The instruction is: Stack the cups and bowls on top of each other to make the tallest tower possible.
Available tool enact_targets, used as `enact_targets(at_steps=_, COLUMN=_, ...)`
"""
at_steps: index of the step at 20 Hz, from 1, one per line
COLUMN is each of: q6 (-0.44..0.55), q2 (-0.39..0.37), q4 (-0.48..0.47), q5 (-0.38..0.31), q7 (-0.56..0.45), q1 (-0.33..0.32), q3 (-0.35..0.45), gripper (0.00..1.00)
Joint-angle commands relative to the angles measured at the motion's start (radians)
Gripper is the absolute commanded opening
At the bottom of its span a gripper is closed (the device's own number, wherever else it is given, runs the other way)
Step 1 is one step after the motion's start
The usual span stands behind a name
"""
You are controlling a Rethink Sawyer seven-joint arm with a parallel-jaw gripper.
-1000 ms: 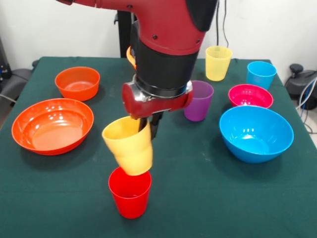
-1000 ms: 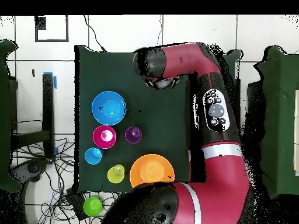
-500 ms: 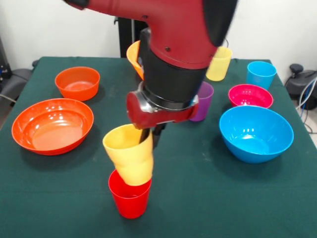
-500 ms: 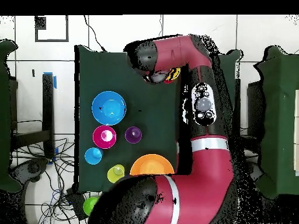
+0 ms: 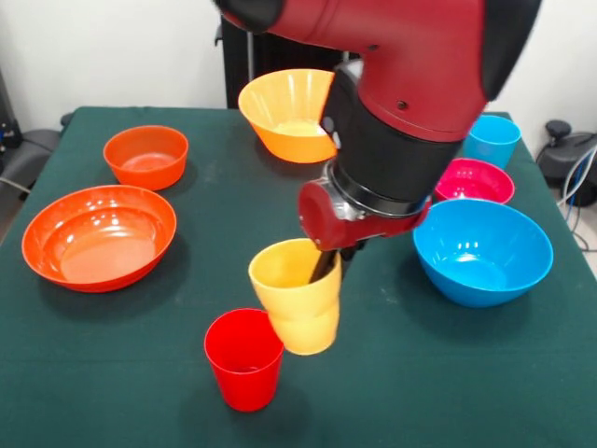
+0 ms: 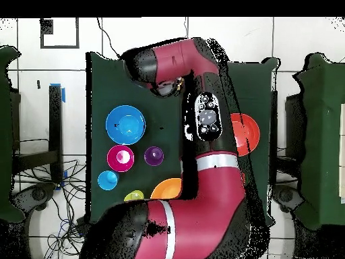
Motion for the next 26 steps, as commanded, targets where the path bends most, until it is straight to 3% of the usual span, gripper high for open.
enact_targets(at_steps=1, q6=0.086, q2=0.006, q4=0.016, q5=-0.030, q7=-0.006, q1=0.009, q3=-0.055, gripper=0.00)
enact_targets(at_steps=7, q6=0.093, q2=-0.007, q4=0.019, q5=-0.039, q7=-0.079, q1=0.001, q3=-0.076, gripper=0.00)
enact_targets(at_steps=26, q6=0.084, q2=0.013, q4=-0.011, q5=-0.011, q7=-0.073, q1=0.022, q3=-0.107, gripper=0.00)
